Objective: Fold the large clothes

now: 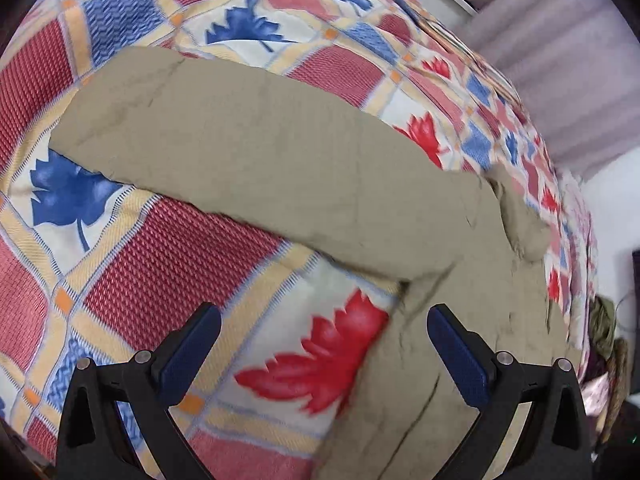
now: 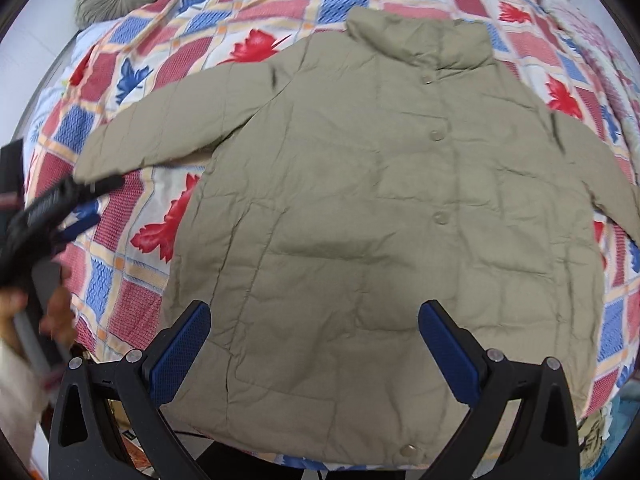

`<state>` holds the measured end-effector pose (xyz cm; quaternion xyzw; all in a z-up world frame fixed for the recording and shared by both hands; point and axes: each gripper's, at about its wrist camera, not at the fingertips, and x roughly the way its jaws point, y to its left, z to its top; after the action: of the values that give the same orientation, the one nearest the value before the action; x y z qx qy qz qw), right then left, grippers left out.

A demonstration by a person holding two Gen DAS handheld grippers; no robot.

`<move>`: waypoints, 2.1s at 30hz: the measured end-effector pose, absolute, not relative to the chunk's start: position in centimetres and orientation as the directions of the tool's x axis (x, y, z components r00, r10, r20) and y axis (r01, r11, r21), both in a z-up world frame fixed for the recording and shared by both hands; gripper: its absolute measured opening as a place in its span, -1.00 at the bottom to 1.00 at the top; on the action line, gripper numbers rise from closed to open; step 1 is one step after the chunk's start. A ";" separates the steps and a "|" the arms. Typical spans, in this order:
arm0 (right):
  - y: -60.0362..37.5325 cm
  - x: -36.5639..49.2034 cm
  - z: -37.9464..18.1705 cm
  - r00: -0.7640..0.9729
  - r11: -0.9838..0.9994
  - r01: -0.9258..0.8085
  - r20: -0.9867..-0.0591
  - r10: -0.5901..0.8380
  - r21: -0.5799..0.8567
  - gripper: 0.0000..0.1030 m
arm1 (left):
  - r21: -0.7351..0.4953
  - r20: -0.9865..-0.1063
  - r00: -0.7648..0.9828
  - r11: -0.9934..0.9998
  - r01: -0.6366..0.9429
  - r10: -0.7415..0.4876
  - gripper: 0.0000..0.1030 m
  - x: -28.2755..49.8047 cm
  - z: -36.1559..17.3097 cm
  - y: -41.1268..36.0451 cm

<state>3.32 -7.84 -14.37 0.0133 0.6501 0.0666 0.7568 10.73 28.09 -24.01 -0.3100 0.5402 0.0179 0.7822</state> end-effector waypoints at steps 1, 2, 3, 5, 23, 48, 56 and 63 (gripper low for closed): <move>-7.5 3.4 -14.9 0.144 0.991 -0.091 -0.983 0.115 0.102 1.00 | -0.493 -0.844 0.432 0.776 -0.394 -0.317 1.00 11.5 -25.0 29.6; -7.2 3.6 -15.5 0.143 0.990 -0.099 -0.983 0.114 0.100 1.00 | -0.518 -0.833 0.449 0.744 -0.422 -0.325 1.00 12.2 -25.9 31.0; -6.9 3.9 -16.0 0.144 0.990 -0.104 -0.983 0.114 0.099 1.00 | -0.543 -0.820 0.467 0.711 -0.447 -0.332 1.00 12.9 -26.9 32.5; -6.4 4.7 -17.1 0.148 0.990 -0.107 -0.983 0.110 0.095 1.00 | -0.569 -0.807 0.482 0.666 -0.483 -0.340 1.00 14.0 -28.7 34.6; -3.0 16.6 -20.5 0.308 0.972 -0.060 -0.922 0.233 0.226 1.00 | -0.527 -0.815 0.525 0.693 -0.492 -0.247 -0.64 21.3 -29.8 36.9; -8.3 18.5 -24.6 0.224 0.865 0.077 -0.854 0.470 0.496 -0.87 | -0.353 -0.668 0.572 0.879 0.319 -0.476 -0.85 23.1 -12.8 4.1; -20.6 14.0 -21.4 0.320 0.939 0.166 -0.917 0.239 0.303 -0.88 | -0.144 -0.848 0.431 0.917 0.371 -0.308 -0.84 23.1 -23.6 -7.8; -25.0 13.0 -22.6 0.294 0.925 0.229 -0.928 0.230 0.302 -0.87 | -0.100 -0.881 0.405 0.932 0.348 -0.246 -0.63 21.8 -25.6 -8.6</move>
<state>12.98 -24.96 -22.64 0.1932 0.5941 0.0004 0.7808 21.77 -8.55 -25.58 0.0494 0.5158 -0.1774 0.8367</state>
